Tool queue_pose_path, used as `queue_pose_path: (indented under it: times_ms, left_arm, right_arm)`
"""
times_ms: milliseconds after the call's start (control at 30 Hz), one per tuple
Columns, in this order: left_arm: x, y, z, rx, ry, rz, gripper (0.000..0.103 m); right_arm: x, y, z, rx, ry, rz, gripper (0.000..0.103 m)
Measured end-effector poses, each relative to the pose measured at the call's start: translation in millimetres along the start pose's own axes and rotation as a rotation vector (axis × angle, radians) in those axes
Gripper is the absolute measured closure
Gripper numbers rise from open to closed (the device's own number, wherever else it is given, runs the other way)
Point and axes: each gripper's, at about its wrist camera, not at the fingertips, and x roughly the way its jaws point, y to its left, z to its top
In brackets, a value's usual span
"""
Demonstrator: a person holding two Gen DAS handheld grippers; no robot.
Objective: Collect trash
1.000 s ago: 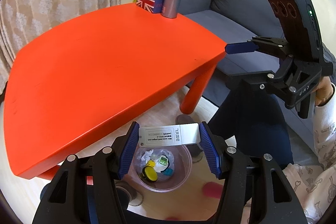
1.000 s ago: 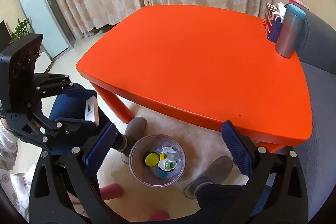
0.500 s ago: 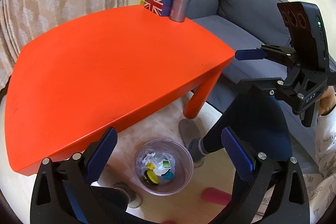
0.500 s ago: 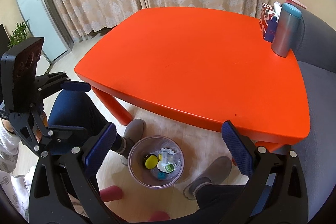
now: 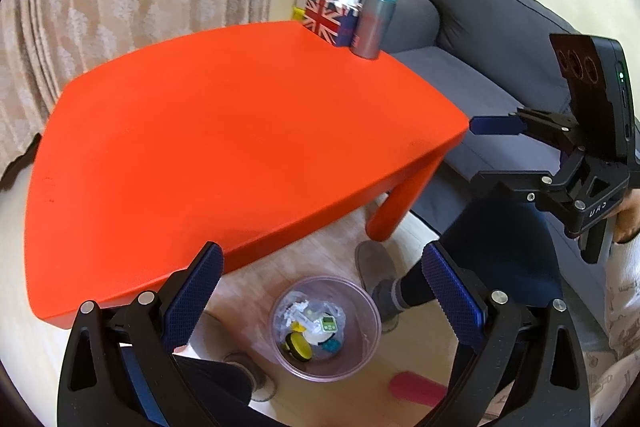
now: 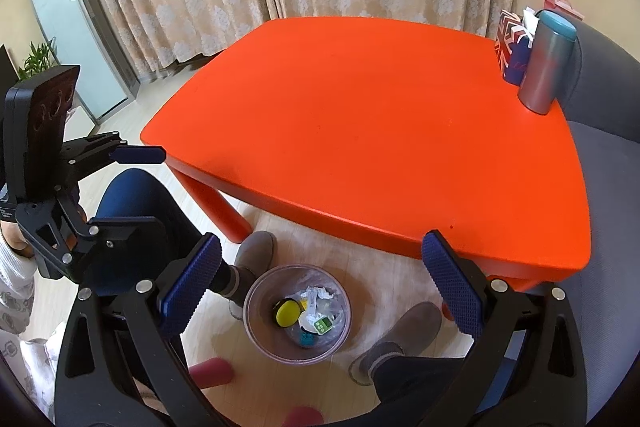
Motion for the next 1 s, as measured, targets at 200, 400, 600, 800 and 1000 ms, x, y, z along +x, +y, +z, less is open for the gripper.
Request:
queue_pose_path:
  times_ms: [200, 400, 600, 800, 1000]
  left_arm:
    - [-8, 14, 12, -0.034, -0.045, 0.038, 0.007]
    - [-15, 28, 26, -0.057, -0.081, 0.084, 0.007]
    - [-19, 46, 42, -0.083, -0.110, 0.132, 0.007]
    - [-15, 59, 59, -0.095, -0.120, 0.171, 0.007]
    - [-9, 69, 71, -0.110, -0.128, 0.204, 0.007]
  right_arm:
    - [0, -3, 19, -0.006, -0.032, -0.036, 0.004]
    - [1, -10, 44, -0.006, -0.067, -0.075, 0.004]
    - [5, -20, 65, -0.001, -0.083, -0.112, 0.003]
    - [12, -29, 82, 0.014, -0.087, -0.138, 0.003]
    - [16, -33, 97, 0.017, -0.108, -0.159, 0.003]
